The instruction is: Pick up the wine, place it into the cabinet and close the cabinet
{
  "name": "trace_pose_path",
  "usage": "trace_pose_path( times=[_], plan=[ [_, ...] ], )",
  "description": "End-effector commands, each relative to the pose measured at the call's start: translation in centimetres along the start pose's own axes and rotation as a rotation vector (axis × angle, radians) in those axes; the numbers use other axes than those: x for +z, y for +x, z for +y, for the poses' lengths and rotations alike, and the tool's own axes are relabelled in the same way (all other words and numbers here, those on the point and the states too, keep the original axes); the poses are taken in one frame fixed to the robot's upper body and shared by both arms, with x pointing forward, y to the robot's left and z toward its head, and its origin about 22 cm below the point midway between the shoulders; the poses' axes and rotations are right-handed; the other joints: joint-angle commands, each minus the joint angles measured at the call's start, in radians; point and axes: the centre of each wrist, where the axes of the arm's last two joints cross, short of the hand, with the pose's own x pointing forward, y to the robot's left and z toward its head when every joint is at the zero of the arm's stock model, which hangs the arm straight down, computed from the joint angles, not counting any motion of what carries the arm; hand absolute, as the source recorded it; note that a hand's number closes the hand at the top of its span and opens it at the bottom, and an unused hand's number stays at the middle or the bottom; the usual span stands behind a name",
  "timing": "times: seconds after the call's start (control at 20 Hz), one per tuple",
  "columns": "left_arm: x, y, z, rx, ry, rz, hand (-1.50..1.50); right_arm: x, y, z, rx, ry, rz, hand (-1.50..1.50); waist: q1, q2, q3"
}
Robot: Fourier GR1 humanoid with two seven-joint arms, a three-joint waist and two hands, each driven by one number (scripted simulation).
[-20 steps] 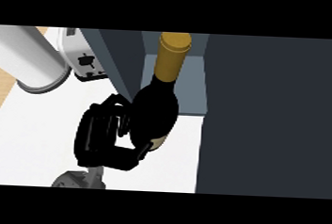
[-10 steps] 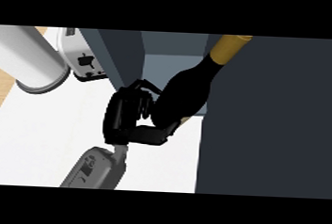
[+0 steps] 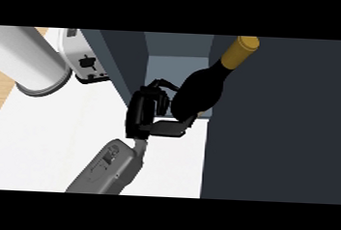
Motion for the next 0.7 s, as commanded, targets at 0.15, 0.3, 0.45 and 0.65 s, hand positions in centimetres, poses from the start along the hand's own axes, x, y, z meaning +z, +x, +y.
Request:
trace_pose_path(
  times=[0.15,0.3,0.45,0.65],
  plan=[
    [0.8,-3.0,0.5,-0.028,0.057,0.024,1.50,0.3,-0.6,1.1,-0.002,0.014,0.001,-1.50,-0.001,0.000,0.000],
    [-0.8,-3.9,1.6,-0.023,0.065,0.053,1.50,-0.1,0.1,0.1,-0.009,0.011,0.004,-1.50,-0.002,0.001,0.000],
    [-0.6,-4.3,2.1,-0.015,0.047,0.072,1.50,0.2,-0.2,-1.1,-0.020,0.000,0.007,-1.50,0.000,0.000,0.000],
    [0.7,-6.3,2.2,0.007,0.092,0.088,1.50,-0.4,-0.4,-0.3,0.010,0.013,0.007,-1.50,-0.004,0.001,0.000]
  ],
)
